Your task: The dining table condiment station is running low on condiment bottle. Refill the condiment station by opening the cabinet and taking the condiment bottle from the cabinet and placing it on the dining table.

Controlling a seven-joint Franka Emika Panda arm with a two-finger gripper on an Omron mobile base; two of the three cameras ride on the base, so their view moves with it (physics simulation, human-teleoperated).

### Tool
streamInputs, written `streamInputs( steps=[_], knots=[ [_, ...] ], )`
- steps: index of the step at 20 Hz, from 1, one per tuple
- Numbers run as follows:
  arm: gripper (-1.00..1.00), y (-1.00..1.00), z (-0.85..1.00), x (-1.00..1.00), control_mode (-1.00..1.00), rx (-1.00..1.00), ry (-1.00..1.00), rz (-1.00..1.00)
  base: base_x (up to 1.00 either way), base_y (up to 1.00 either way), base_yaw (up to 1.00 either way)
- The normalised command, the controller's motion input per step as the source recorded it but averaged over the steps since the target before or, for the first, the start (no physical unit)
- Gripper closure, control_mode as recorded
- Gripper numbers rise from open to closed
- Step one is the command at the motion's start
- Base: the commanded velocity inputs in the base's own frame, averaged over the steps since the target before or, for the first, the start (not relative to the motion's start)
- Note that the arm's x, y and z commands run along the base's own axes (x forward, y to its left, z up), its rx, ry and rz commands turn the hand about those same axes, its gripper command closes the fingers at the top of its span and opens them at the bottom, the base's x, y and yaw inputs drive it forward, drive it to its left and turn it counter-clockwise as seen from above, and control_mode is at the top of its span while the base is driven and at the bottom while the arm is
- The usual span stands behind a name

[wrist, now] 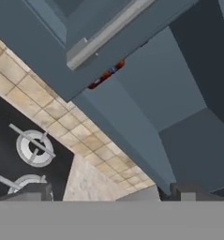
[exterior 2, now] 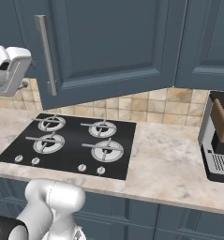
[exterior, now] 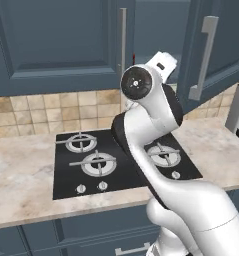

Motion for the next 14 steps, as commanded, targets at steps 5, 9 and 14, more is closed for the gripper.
streamInputs(
  steps=[5,9,14],
  knots=[
    [-1.00,-0.69,0.00,-0.24,-1.00,-0.09,0.00,-0.04,0.00,0.00,0.00],
    [-1.00,-0.82,0.00,-0.78,-1.00,-0.03,0.00,-0.09,0.00,0.00,0.00],
    [-1.00,-0.78,0.00,-0.95,-1.00,0.00,0.00,-0.14,0.00,0.00,0.00]
  ],
)
